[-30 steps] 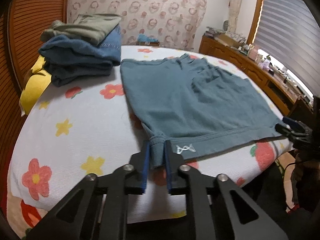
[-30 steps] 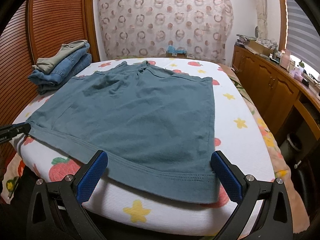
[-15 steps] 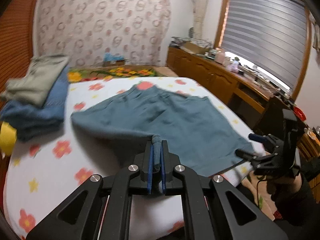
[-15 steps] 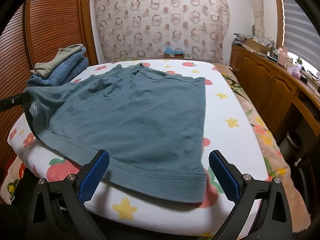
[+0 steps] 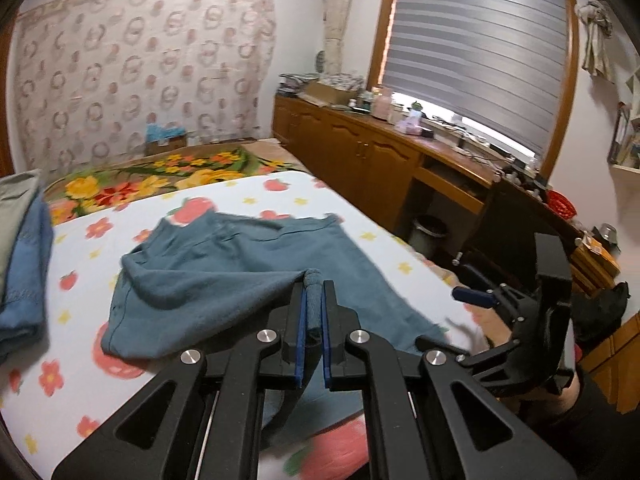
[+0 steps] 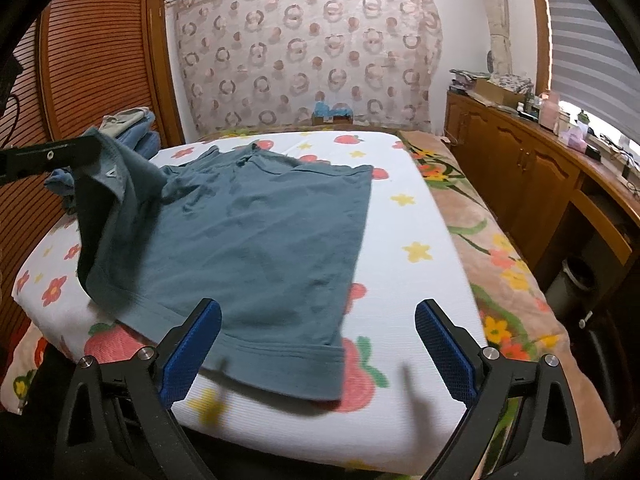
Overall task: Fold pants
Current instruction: 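Lift the held leg with the left gripper and fold it over the other leg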
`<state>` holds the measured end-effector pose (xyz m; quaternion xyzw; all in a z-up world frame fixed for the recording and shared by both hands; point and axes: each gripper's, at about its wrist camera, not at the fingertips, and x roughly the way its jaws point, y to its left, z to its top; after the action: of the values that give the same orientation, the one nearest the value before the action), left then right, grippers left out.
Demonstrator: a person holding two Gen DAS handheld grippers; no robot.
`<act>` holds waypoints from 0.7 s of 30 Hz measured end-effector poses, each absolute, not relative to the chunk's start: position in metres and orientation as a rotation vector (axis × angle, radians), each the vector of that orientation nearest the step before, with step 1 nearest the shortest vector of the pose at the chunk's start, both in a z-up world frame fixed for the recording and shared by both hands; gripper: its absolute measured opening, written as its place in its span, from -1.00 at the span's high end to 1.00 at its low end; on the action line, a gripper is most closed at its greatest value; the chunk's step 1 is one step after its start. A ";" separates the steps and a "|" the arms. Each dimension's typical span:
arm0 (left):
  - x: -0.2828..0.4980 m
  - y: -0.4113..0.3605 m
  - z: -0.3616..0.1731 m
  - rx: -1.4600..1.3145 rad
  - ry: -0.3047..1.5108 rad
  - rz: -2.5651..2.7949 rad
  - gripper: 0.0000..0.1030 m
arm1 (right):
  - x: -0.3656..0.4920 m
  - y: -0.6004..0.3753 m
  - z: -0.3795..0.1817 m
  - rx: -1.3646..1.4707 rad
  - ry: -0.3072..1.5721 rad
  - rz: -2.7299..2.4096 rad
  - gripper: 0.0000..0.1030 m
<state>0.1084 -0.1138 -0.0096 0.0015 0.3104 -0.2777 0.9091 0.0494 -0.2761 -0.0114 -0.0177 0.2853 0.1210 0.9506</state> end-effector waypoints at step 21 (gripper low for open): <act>0.103 -0.105 -0.020 0.062 0.643 -0.482 0.08 | 0.049 -0.271 -0.013 -0.013 0.577 0.248 -0.85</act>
<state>0.1029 -0.1051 -0.0205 0.0302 0.3127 -0.2343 0.9200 0.0487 -0.2712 -0.0130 -0.0063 0.2839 0.1217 0.9511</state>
